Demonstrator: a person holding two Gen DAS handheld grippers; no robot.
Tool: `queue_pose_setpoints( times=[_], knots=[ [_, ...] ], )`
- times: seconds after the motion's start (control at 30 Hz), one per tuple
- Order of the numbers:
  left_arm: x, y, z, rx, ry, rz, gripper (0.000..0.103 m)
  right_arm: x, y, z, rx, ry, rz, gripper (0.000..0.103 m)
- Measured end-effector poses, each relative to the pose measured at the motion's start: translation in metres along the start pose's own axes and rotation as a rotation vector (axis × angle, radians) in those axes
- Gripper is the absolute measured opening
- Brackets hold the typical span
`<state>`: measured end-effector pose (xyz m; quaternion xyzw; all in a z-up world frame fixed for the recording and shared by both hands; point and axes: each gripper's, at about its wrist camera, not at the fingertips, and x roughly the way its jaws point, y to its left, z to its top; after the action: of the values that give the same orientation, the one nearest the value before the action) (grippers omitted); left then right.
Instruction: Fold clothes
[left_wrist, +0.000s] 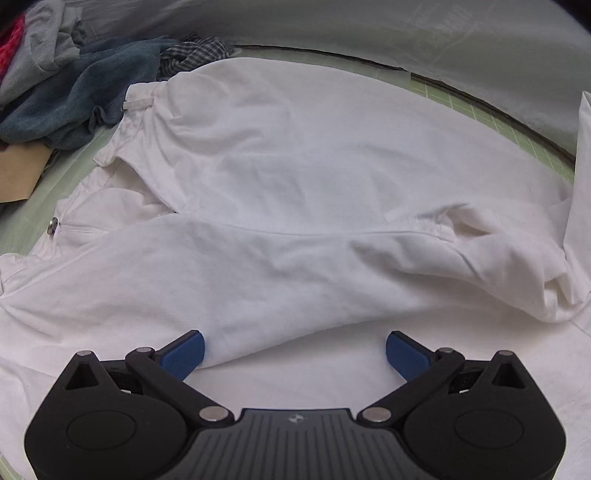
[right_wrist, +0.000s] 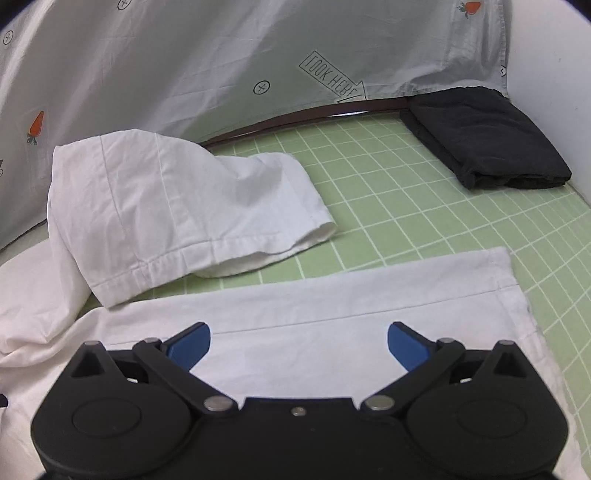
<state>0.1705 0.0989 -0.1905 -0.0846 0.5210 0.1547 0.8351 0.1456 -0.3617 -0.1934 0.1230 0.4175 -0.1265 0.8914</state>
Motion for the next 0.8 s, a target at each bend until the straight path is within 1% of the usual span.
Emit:
queue_pose_setpoints(
  times=[0.1, 0.2, 0.23, 0.33, 0.37, 0.4, 0.47, 0.53, 0.57, 0.6, 0.63, 0.67, 0.7, 0.77, 0.8],
  knots=[
    [0.000, -0.003, -0.003, -0.024, -0.021, 0.030, 0.103, 0.016, -0.001, 0.005, -0.026, 0.027, 0.021, 0.103],
    [0.000, -0.004, -0.004, -0.069, -0.051, 0.053, 0.103, 0.039, 0.007, 0.018, -0.019, 0.041, 0.076, 0.103],
    [0.000, -0.005, -0.004, -0.078, -0.060, 0.059, 0.103, 0.047, 0.011, 0.024, 0.007, 0.047, 0.105, 0.103],
    [0.000, -0.007, -0.007, -0.094, -0.084, 0.072, 0.103, 0.071, 0.006, 0.048, 0.168, 0.032, 0.162, 0.103],
    [0.000, -0.008, -0.007, -0.097, -0.091, 0.074, 0.103, 0.077, 0.007, 0.056, 0.203, 0.018, 0.162, 0.103],
    [0.000, -0.008, -0.008, -0.099, -0.098, 0.076, 0.103, 0.082, 0.012, 0.066, 0.210, 0.003, 0.143, 0.103],
    [0.000, -0.009, -0.011, -0.106, -0.115, 0.082, 0.103, 0.095, 0.026, 0.086, 0.165, 0.005, 0.082, 0.103],
    [0.001, -0.011, -0.012, -0.126, -0.128, 0.095, 0.103, 0.107, 0.039, 0.098, 0.050, 0.021, 0.039, 0.103],
    [0.001, -0.012, -0.011, -0.137, -0.131, 0.102, 0.103, 0.112, 0.043, 0.101, -0.017, 0.030, 0.021, 0.100],
    [0.001, -0.012, -0.010, -0.150, -0.131, 0.110, 0.103, 0.115, 0.047, 0.102, -0.068, 0.037, 0.014, 0.091],
    [0.002, -0.013, -0.009, -0.161, -0.131, 0.116, 0.103, 0.116, 0.048, 0.103, -0.101, 0.041, 0.025, 0.078],
    [0.002, -0.013, -0.008, -0.169, -0.128, 0.121, 0.103, 0.115, 0.048, 0.105, -0.131, 0.044, 0.044, 0.071],
    [0.002, -0.014, -0.008, -0.173, -0.126, 0.123, 0.103, 0.114, 0.048, 0.107, -0.159, 0.050, 0.059, 0.054],
    [0.003, -0.014, -0.007, -0.177, -0.126, 0.125, 0.103, 0.112, 0.046, 0.114, -0.214, 0.072, 0.084, 0.030],
    [0.003, -0.014, -0.007, -0.177, -0.127, 0.125, 0.103, 0.112, 0.044, 0.119, -0.244, 0.088, 0.106, 0.019]
  ],
)
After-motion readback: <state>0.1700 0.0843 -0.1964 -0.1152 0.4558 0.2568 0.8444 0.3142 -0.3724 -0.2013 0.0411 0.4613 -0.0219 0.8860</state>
